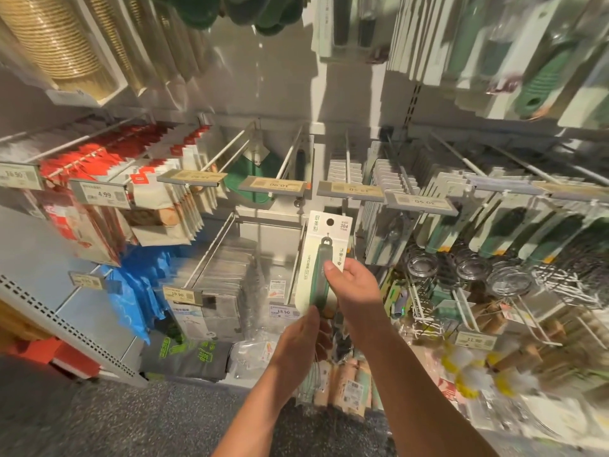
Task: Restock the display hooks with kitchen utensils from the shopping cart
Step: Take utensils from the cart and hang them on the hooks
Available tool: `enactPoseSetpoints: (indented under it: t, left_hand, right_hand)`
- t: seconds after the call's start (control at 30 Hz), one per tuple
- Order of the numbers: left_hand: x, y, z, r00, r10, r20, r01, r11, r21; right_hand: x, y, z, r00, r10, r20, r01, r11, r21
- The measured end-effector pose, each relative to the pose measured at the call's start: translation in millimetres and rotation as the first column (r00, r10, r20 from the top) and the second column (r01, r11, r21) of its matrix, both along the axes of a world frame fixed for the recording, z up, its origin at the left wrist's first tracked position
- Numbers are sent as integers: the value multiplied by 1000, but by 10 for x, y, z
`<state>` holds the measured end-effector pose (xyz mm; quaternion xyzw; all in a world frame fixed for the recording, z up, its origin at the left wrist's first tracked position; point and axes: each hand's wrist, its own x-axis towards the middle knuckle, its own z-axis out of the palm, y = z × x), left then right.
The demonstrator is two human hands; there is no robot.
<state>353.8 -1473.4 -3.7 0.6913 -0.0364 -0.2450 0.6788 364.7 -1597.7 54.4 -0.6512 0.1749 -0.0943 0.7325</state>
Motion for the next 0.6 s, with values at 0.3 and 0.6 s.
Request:
enactPoseSetpoints:
  t: [0.3, 0.6]
  left_hand:
    - [33, -108, 83, 999, 21, 50, -24, 998, 61]
    - [163, -112, 170, 997, 63, -37, -62, 998, 20]
  right_hand:
    - [123, -174, 4, 992, -125, 3, 125, 991, -39]
    - [319, -233, -162, 992, -118, 41, 125, 965, -230]
